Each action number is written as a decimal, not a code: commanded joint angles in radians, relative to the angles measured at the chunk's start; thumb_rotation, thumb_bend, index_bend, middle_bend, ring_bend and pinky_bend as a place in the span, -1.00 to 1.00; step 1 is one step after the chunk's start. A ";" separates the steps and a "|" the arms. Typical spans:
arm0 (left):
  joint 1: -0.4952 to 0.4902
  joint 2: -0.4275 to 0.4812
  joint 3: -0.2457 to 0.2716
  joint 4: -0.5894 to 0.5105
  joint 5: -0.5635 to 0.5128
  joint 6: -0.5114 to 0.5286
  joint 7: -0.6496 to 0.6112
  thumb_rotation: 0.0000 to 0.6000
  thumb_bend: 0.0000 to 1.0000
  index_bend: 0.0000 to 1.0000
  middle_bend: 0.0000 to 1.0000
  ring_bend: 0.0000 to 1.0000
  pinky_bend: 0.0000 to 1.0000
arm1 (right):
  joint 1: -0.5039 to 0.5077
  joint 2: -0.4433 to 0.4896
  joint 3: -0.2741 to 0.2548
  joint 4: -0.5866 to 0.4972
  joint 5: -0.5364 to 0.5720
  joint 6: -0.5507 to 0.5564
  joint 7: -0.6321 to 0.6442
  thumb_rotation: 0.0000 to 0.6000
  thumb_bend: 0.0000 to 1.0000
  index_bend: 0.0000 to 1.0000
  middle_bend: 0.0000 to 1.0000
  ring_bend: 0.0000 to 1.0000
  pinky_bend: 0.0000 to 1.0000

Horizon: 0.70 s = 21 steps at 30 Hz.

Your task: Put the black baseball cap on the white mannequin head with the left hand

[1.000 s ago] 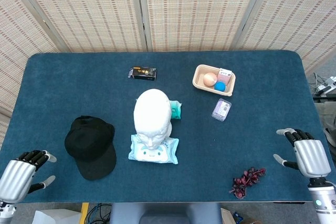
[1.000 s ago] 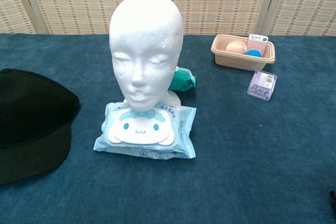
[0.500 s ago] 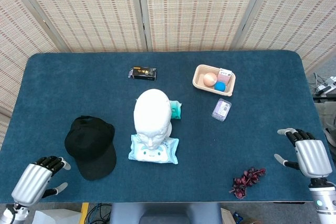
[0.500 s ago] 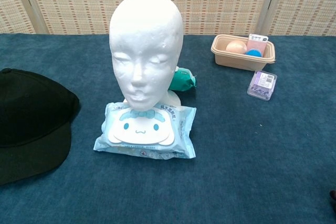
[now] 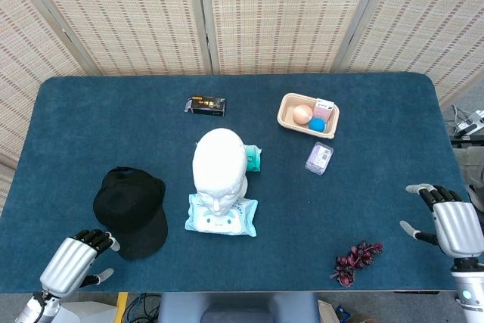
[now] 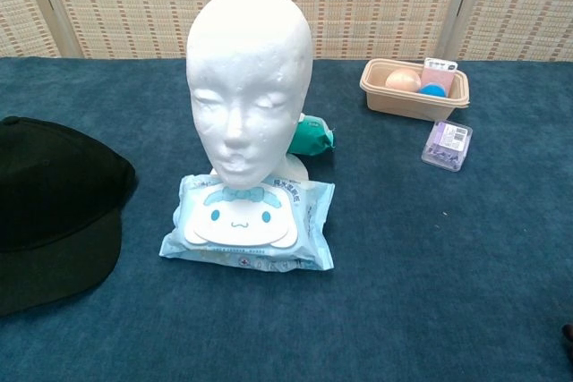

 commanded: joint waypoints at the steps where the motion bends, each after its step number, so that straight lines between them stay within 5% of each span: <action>1: -0.005 -0.004 0.002 -0.002 0.003 -0.007 0.003 1.00 -1.00 -0.07 -0.05 -0.22 -0.07 | -0.001 0.001 0.000 0.000 -0.001 0.002 0.002 1.00 -0.81 -0.35 -0.29 -0.38 -0.23; 21: -0.067 0.022 0.028 -0.069 -0.010 -0.123 0.016 1.00 -0.90 -0.19 -0.15 -0.29 -0.07 | -0.010 0.011 0.003 -0.001 -0.003 0.015 0.024 1.00 -0.81 -0.35 -0.29 -0.38 -0.23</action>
